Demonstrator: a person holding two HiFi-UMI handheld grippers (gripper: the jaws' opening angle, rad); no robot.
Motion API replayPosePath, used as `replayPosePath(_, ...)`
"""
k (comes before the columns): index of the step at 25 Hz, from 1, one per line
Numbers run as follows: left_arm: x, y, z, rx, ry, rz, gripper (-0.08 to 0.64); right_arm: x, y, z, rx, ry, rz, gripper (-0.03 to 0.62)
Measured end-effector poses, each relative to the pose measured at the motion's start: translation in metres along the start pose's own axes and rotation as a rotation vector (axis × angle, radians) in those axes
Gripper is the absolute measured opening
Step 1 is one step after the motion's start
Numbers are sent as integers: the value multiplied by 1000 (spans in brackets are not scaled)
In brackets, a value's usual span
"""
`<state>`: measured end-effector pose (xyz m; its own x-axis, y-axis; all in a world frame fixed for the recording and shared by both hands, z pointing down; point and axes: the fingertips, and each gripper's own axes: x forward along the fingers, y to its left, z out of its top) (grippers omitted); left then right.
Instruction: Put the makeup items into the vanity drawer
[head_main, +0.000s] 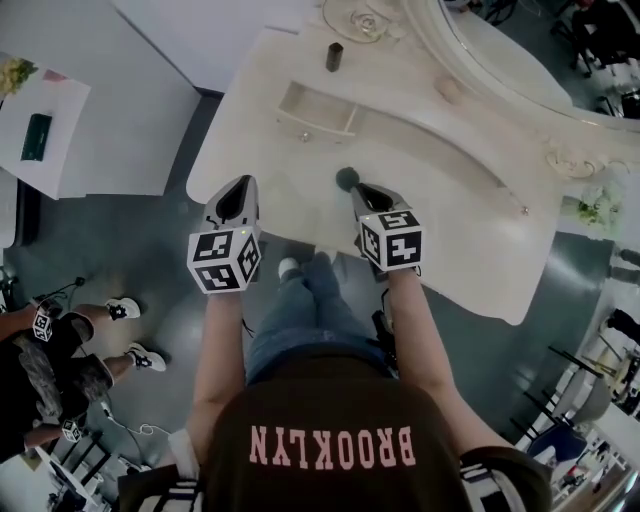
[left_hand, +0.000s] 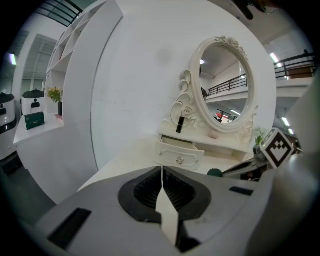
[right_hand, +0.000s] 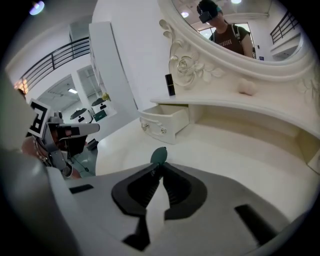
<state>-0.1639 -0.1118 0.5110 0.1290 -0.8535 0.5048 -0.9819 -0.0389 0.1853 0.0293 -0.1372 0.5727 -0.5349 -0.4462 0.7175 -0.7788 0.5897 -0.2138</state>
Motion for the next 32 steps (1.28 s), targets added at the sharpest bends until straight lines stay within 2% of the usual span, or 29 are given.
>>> replayPosePath(11, -2, -5, 65, 28, -130, 15, 8, -32, -15, 77, -59, -145, -37, 17)
replayPosePath(17, -6, -3, 81, 30, -170, 34, 8, -36, -14, 102, -86, -204, -32, 17)
replayPosePath(25, 4, 14, 89, 7, -181, 42, 8, -19, -12, 120, -96, -211, -32, 17)
replayPosePath(32, 38, 38, 107, -9, -163, 28, 8, 20, -7, 133, -101, -130, 1, 17)
